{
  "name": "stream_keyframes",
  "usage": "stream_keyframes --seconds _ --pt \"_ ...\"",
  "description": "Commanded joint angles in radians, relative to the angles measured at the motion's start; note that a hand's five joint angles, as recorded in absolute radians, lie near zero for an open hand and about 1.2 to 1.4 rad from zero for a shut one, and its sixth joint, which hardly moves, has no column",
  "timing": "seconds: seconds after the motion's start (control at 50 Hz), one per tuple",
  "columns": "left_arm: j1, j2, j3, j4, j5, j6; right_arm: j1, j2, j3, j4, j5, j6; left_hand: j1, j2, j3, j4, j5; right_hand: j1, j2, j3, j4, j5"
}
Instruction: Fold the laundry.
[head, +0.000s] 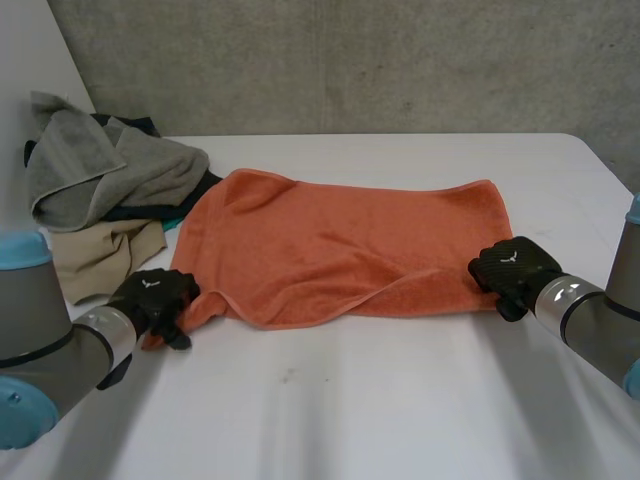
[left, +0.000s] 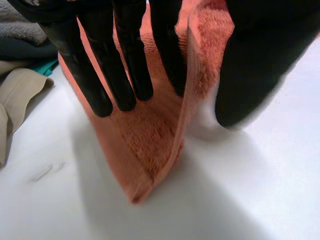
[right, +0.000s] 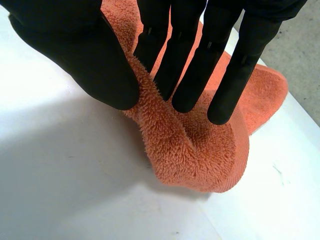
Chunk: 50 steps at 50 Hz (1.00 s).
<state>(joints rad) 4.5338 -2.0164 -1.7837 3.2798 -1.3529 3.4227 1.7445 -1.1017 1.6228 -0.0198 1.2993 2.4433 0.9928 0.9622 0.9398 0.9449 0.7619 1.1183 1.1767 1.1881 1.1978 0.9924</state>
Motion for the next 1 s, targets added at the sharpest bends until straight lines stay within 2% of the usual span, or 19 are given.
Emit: stream_keyframes --seconds 0.02,0.04,0.06,0.08,0.1,0.18,0.3,0.36,0.42,0.54,0.68,0.74,0.76,0.8,0.86,0.94,1.0 --pt "-0.01 -0.018 0.046 0.066 -0.014 -0.077 -0.003 -0.012 -0.003 0.018 0.006 0.0 0.403 0.434 0.457 0.451 0.46 0.278 0.22 0.208 0.198 0.229" --pt "-0.012 -0.012 0.046 0.067 -0.014 -0.077 -0.005 -0.03 -0.007 0.037 0.006 -0.007 0.403 0.434 0.457 0.451 0.46 -0.241 -0.3 -0.311 -0.321 -0.29" --pt "-0.012 -0.004 0.043 0.069 -0.012 -0.077 -0.006 -0.041 -0.012 0.055 0.006 -0.012 0.403 0.434 0.457 0.451 0.46 -0.549 -0.607 -0.619 -0.628 -0.597" --pt "-0.013 0.005 0.037 0.069 -0.012 -0.077 -0.006 -0.053 -0.02 0.078 0.006 -0.012 0.403 0.434 0.457 0.451 0.46 -0.77 -0.828 -0.84 -0.849 -0.818" --pt "-0.016 0.014 0.033 0.069 -0.011 -0.077 -0.011 -0.064 -0.029 0.104 0.005 -0.01 0.403 0.434 0.457 0.451 0.46 -0.813 -0.871 -0.882 -0.892 -0.861" --pt "-0.033 0.077 0.012 0.073 -0.008 -0.072 -0.1 -0.099 -0.161 0.245 -0.003 0.011 0.403 0.434 0.457 0.451 0.46 -0.796 -0.854 -0.865 -0.875 -0.844" --pt "-0.035 0.13 -0.014 0.087 -0.008 -0.069 -0.106 -0.078 -0.351 0.398 -0.034 0.069 0.403 0.434 0.457 0.451 0.46 -0.769 -0.828 -0.839 -0.849 -0.818" --pt "-0.035 0.131 -0.014 0.089 -0.006 -0.068 -0.109 0.02 -0.461 0.489 -0.069 0.086 0.403 0.434 0.457 0.451 0.46 -0.725 -0.784 -0.795 -0.805 -0.774" --pt "-0.033 0.131 -0.014 0.09 -0.006 -0.069 -0.095 0.118 -0.552 0.557 -0.069 0.082 0.403 0.434 0.457 0.451 0.46 -0.699 -0.757 -0.769 -0.778 -0.747" --pt "-0.035 0.13 -0.014 0.09 -0.006 -0.069 -0.059 0.223 -0.644 0.592 -0.029 0.074 0.403 0.434 0.457 0.451 0.46 -0.625 -0.684 -0.695 -0.705 -0.674" --pt "-0.036 0.13 -0.011 0.092 -0.006 -0.068 -0.017 0.319 -0.662 0.571 0.06 -0.007 0.403 0.434 0.457 0.451 0.46 -0.619 -0.678 -0.689 -0.699 -0.668" --pt "-0.036 0.131 -0.01 0.09 -0.008 -0.066 -0.003 0.339 -0.662 0.515 0.126 -0.03 0.403 0.434 0.457 0.451 0.46 -0.057 -0.116 -0.127 -0.137 -0.106" --pt "-0.035 0.134 -0.008 0.09 -0.009 -0.065 -0.003 0.336 -0.662 0.497 0.147 -0.029 0.403 0.434 0.457 0.451 0.46 0.275 0.216 0.205 0.195 0.226" --pt "-0.033 0.146 -0.006 0.084 -0.012 -0.065 -0.006 0.318 -0.647 0.444 0.193 -0.024 0.403 0.434 0.457 0.451 0.46 0.278 0.22 0.208 0.198 0.229" --pt "-0.024 0.209 -0.002 0.08 -0.012 -0.063 -0.008 0.277 -0.624 0.409 0.199 -0.027 0.403 0.434 0.457 0.451 0.46 0.278 0.22 0.208 0.198 0.229" --pt "-0.009 0.321 0.0 0.064 -0.011 -0.03 -0.013 0.023 -0.537 0.431 0.178 -0.087 0.403 0.434 0.457 0.451 0.46 0.278 0.22 0.208 0.198 0.229" --pt "0.024 0.419 0.0 0.029 -0.003 0.022 -0.037 -0.082 -0.488 0.494 0.17 -0.16 0.403 0.434 0.457 0.451 0.46 0.278 0.22 0.208 0.198 0.229"
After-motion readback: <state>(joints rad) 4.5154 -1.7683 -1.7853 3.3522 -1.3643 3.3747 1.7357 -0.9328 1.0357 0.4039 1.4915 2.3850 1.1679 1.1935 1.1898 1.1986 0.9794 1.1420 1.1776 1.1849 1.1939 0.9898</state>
